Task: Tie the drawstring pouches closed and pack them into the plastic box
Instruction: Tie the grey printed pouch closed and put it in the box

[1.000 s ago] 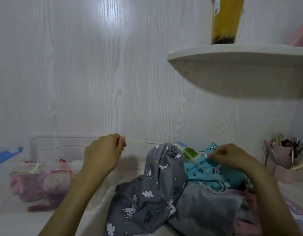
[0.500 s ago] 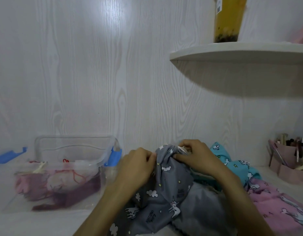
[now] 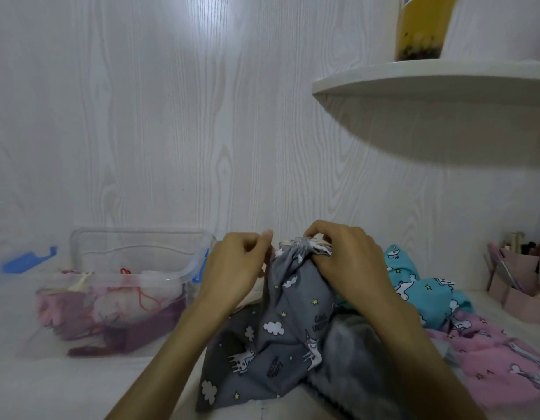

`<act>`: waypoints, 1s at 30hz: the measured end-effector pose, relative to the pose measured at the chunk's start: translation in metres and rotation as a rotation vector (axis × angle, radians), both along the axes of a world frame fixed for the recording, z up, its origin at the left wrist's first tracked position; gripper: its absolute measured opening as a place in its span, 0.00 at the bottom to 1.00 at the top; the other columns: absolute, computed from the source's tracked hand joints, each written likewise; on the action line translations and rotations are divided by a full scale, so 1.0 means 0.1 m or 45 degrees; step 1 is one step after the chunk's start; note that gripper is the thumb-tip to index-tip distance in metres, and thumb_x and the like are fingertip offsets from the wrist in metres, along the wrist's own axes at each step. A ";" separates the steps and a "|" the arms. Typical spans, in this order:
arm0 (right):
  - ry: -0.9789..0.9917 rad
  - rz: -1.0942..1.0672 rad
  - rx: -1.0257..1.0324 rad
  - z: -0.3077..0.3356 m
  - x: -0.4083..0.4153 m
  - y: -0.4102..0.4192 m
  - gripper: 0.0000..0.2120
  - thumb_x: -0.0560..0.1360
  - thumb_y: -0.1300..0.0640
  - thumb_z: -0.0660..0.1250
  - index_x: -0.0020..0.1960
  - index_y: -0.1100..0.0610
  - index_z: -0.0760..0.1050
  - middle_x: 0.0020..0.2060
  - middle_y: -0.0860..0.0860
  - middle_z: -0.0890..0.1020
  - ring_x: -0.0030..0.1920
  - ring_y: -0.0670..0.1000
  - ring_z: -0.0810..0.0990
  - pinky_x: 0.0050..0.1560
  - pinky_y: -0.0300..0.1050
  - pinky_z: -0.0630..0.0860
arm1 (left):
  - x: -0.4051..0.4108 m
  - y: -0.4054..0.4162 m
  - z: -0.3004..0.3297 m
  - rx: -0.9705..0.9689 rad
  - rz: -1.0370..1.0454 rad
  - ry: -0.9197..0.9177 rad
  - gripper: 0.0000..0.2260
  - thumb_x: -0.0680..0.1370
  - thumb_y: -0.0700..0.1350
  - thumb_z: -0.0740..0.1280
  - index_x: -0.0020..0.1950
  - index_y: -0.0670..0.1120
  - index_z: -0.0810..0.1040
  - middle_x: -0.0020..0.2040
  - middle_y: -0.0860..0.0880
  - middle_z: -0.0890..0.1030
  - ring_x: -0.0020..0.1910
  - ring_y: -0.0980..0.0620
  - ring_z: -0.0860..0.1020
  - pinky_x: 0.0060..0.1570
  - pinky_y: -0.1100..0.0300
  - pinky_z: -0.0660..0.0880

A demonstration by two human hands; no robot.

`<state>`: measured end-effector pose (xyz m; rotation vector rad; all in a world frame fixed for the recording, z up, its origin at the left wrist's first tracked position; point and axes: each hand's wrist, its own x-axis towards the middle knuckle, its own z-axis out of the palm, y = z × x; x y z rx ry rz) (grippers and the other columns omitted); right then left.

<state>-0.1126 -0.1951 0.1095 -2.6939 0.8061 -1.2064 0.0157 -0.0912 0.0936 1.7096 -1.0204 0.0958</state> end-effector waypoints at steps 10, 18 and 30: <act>-0.007 0.119 0.032 -0.06 0.11 0.16 0.08 0.75 0.60 0.64 0.49 0.48 0.75 0.35 0.47 0.79 0.36 0.49 0.76 0.33 0.43 0.67 | -0.07 -0.03 0.06 0.215 -0.152 0.406 0.22 0.77 0.61 0.60 0.42 0.43 0.81 0.40 0.46 0.76 0.36 0.53 0.71 0.31 0.64 0.67; 0.255 0.326 0.618 0.00 -0.01 0.05 0.18 0.69 0.42 0.71 0.51 0.51 0.70 0.39 0.48 0.82 0.38 0.46 0.80 0.36 0.42 0.75 | 0.03 -0.07 -0.06 -0.160 -0.387 0.795 0.12 0.79 0.51 0.63 0.54 0.48 0.83 0.51 0.54 0.84 0.50 0.61 0.80 0.43 0.66 0.74; 0.372 0.210 0.650 0.10 -0.21 -0.17 0.25 0.77 0.42 0.59 0.33 0.61 0.75 0.22 0.45 0.70 0.20 0.42 0.62 0.23 0.31 0.58 | 0.05 -0.06 -0.05 -0.166 -0.629 0.906 0.12 0.82 0.43 0.57 0.54 0.41 0.79 0.53 0.46 0.83 0.51 0.55 0.81 0.47 0.68 0.78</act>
